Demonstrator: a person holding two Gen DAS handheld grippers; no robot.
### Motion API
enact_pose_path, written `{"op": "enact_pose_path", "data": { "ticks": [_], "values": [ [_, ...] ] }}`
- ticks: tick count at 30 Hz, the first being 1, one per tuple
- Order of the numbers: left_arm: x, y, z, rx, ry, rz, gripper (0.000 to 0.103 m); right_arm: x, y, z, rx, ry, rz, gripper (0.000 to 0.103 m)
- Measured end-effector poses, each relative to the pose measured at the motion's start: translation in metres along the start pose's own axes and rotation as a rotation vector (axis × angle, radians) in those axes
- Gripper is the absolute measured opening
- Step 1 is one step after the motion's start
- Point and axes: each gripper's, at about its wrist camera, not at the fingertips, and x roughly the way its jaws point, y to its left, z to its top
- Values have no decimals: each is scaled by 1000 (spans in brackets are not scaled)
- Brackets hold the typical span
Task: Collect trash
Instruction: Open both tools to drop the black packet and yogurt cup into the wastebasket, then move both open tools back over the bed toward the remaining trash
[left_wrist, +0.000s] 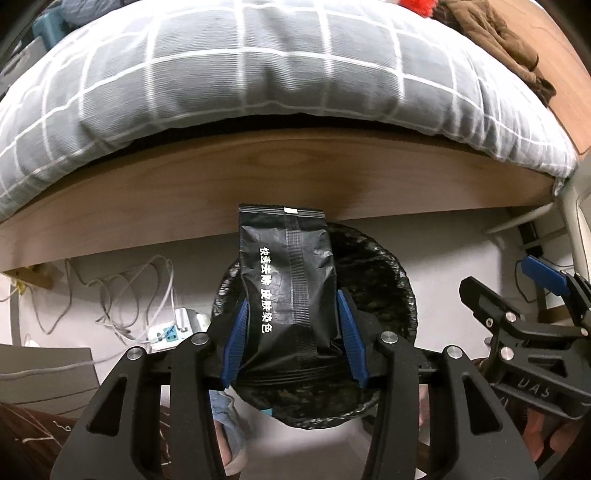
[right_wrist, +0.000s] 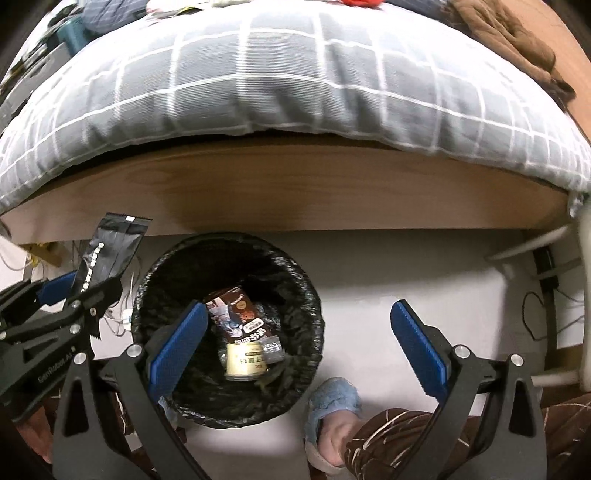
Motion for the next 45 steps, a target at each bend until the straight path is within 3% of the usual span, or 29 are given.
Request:
{"op": "enact_pose_path", "data": {
  "ticks": [3,5,11,14,33,45],
  "values": [
    [1,-3,0,4,-9,19,54,-1,-6,0,12,-3,-4,95],
    [0,-4,0,7,-19,35,67,-2,-6,1,14,-8,-5,95],
    [-13,5,5,-10,-64,54,90,-12,-5,7,6,-43,-4,95],
    [-21,6,8,-10,-87,72,97,-20,-5,12,2,-63,-10,95],
    [-109,37,48,-59,-265,98,97,-89,-16,54,21,-301,15,95],
    [-141,44,74,-63,-352,107,97,-119,-10,87,0,-410,8,95]
  ]
}}
